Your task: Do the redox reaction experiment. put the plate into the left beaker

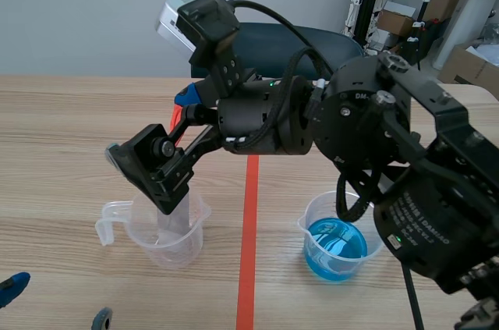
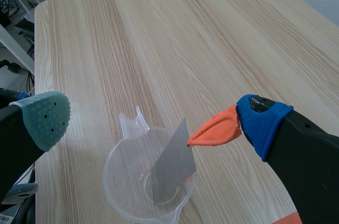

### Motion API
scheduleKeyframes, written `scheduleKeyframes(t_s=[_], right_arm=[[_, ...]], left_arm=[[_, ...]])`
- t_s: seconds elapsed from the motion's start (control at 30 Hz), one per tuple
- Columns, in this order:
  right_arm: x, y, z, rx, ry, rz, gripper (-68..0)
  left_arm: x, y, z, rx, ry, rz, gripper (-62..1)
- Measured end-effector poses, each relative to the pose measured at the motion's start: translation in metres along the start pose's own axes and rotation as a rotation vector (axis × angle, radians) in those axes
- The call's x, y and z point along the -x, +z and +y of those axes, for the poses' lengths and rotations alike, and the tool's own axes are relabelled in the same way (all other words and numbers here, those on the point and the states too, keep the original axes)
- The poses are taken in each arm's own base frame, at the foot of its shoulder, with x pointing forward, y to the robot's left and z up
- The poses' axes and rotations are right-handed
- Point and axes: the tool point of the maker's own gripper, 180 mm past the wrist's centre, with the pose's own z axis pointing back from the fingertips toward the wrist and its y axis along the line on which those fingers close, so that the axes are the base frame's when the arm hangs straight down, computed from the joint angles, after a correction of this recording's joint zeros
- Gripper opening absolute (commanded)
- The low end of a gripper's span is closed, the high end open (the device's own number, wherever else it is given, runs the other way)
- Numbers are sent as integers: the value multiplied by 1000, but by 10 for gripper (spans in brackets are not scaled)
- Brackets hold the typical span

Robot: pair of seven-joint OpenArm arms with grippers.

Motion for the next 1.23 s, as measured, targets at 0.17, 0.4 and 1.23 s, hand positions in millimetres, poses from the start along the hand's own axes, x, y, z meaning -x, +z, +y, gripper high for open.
scheduleKeyframes(t_s=[0.17, 0.4, 1.23], right_arm=[[0, 0, 0, 0, 0, 0, 4], [0, 0, 0, 0, 0, 0, 4], [3, 0, -2, 9, 18, 17, 4]], left_arm=[[0, 0, 0, 0, 0, 0, -26], [0, 0, 0, 0, 0, 0, -26], [0, 0, 0, 0, 0, 0, -26]])
